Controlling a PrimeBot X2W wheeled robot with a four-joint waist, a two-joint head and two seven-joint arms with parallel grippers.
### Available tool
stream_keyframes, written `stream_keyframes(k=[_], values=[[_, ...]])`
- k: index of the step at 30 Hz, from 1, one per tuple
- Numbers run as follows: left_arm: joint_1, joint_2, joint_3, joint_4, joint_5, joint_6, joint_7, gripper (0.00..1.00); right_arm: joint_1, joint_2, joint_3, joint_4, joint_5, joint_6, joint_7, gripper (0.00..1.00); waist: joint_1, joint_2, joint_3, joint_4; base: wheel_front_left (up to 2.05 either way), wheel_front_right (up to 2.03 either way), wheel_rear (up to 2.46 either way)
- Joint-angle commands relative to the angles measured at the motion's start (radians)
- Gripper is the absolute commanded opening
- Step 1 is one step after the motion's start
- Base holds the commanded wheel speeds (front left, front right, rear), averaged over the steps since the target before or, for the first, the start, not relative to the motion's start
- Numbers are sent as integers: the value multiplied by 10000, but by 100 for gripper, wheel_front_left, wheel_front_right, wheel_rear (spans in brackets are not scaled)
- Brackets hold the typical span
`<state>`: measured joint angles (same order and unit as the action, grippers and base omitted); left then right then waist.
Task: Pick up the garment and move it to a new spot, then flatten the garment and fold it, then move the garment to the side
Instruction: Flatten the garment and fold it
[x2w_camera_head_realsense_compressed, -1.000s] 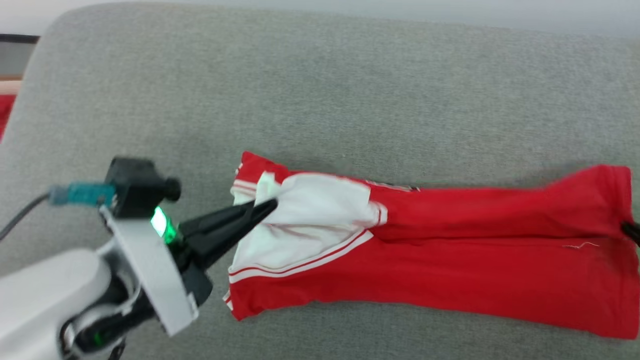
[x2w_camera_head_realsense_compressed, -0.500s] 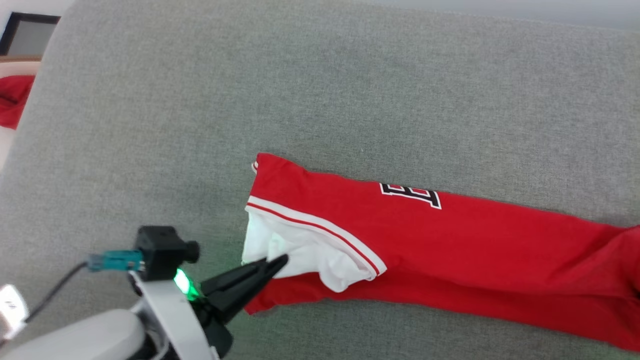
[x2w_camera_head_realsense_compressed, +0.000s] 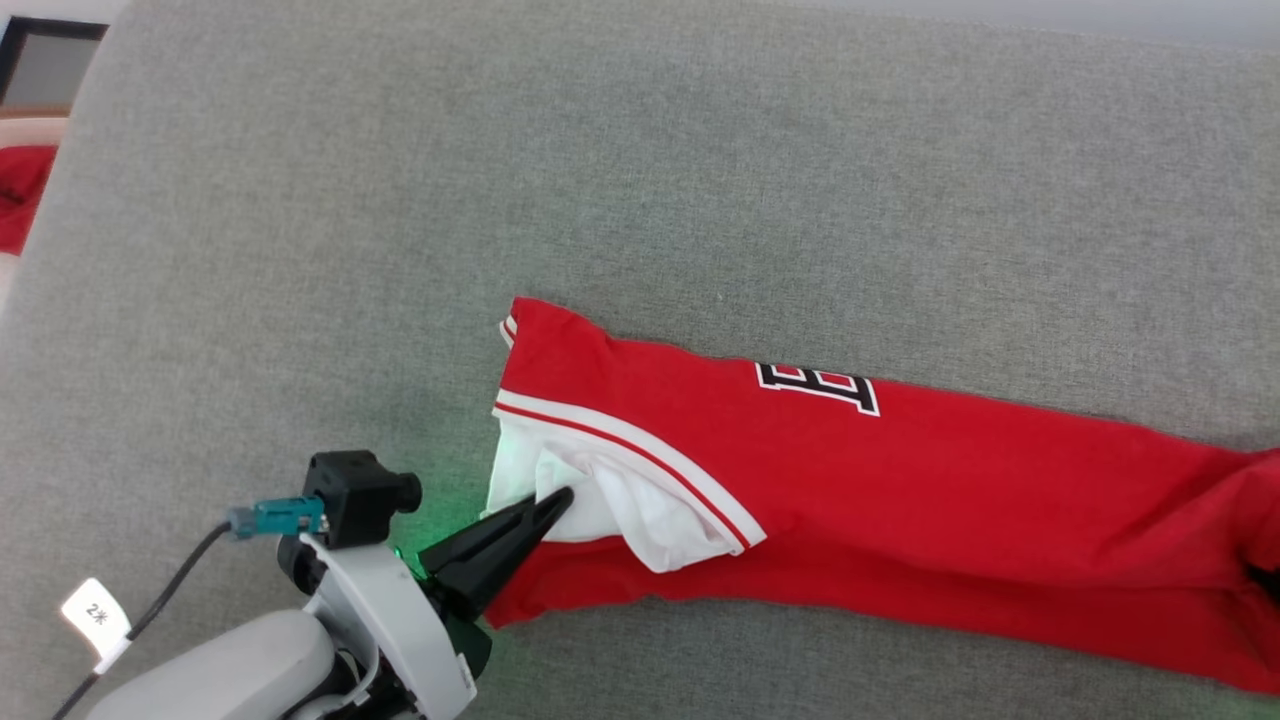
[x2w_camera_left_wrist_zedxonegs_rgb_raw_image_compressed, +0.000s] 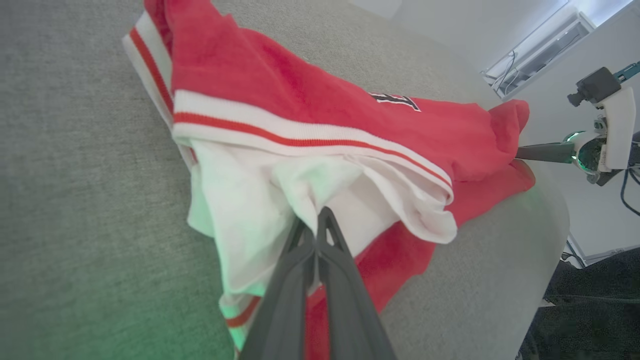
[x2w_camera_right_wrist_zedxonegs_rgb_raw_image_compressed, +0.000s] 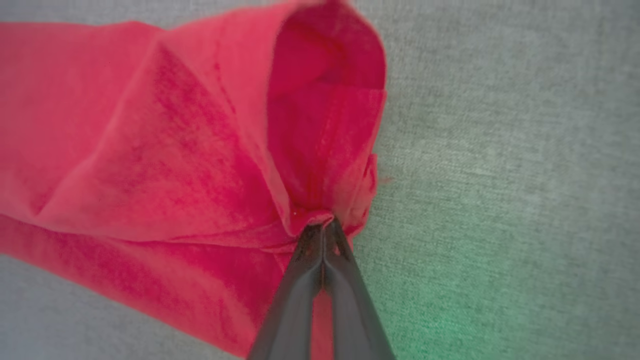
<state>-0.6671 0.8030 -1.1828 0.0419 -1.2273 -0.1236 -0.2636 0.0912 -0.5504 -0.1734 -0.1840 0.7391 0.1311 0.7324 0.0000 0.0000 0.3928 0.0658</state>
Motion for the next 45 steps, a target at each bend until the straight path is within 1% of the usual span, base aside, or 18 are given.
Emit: stream_keyframes(k=[1, 2, 3, 4, 5, 6, 7, 15, 20, 23, 26, 31, 32, 33, 35, 41, 45], values=[[199, -131, 189, 113, 133, -43, 2, 14, -147, 204, 199, 168, 74, -7, -147, 0, 0, 0, -37, -23, 0, 0, 0], [282, -198, 269, 180, 178, -55, 1, 31, -206, 238, 201, 178, 139, -7, -237, 9, 0, 0, -77, -39, 0, 0, 0], [372, -276, 416, 199, 192, -66, 1, 44, -255, 299, 160, 166, 210, -7, -354, 29, 0, 0, -121, -53, 0, 0, 0], [474, -326, 564, 209, 201, -73, 0, 69, -315, 379, 82, 174, 312, -7, -440, 49, 0, 0, -178, -67, 0, 0, 0], [584, -362, 704, 208, 241, -79, 0, 96, -331, 398, 29, 163, 363, -7, -469, 75, 0, 0, -245, -73, 0, 0, 0], [690, -386, 859, 187, 279, -67, 0, 100, -346, 416, -18, 121, 431, -7, -477, 96, 0, 0, -310, -78, 0, 0, 0], [810, -411, 1027, 149, 297, -67, 1, 100, -362, 437, -81, 69, 525, -7, -487, 100, 0, 0, -380, -81, 0, 0, 0], [2050, -491, 2676, -502, 528, -80, 3, 100, -72, 211, -731, -126, 1061, -7, 139, 100, 0, 0, -958, 49, 0, 0, 0], [2960, -853, 3862, -716, 1102, 236, 2, 100, 33, 161, -1157, -1, 1410, -7, 858, 100, 0, 0, -1143, 283, 0, 0, 0], [3478, -1300, 4600, -648, 1591, 558, 2, 100, 74, 144, -1297, 171, 1483, -7, 1352, 100, 0, 0, -1222, 474, 0, 0, 0], [4030, -1958, 5403, -511, 2036, 764, 2, 100, -24, 117, -1393, 426, 1495, -7, 1881, 100, 0, 0, -1328, 682, 0, 0, 0], [4751, -3006, 6533, -217, 2921, 814, 2, 100, -267, 48, -1637, 896, 1276, -7, 2736, 100, 0, 0, -1461, 1084, 0, 0, 0], [4883, -3177, 6790, -135, 3140, 815, 2, 100, -346, 54, -1665, 983, 1213, -7, 2876, 100, 0, 0, -1476, 1154, 0, 0, 0], [4883, -3177, 6790, -135, 3140, 815, 2, 100, -346, 54, -1665, 983, 1213, -7, 2876, 100, 0, 0, -1476, 1154, 0, 0, 0], [5066, -3521, 7197, -14, 3619, 798, 2, 100, -518, 59, -1753, 1146, 1091, -7, 3046, 100, 0, 0, -1509, 1305, 0, 0, 0], [5342, -4325, 8377, 315, 5576, 917, 2, 100, -848, 285, -1835, 1566, 699, -7, 3487, 100, 0, 0, -1580, 1634, 0, 0, 0], [5451, -4864, 9079, 297, 6718, 792, 2, 100, -973, 526, -1883, 1820, 450, -7, 3658, 100, 0, 0, -1612, 1741, 0, 0, 0]])
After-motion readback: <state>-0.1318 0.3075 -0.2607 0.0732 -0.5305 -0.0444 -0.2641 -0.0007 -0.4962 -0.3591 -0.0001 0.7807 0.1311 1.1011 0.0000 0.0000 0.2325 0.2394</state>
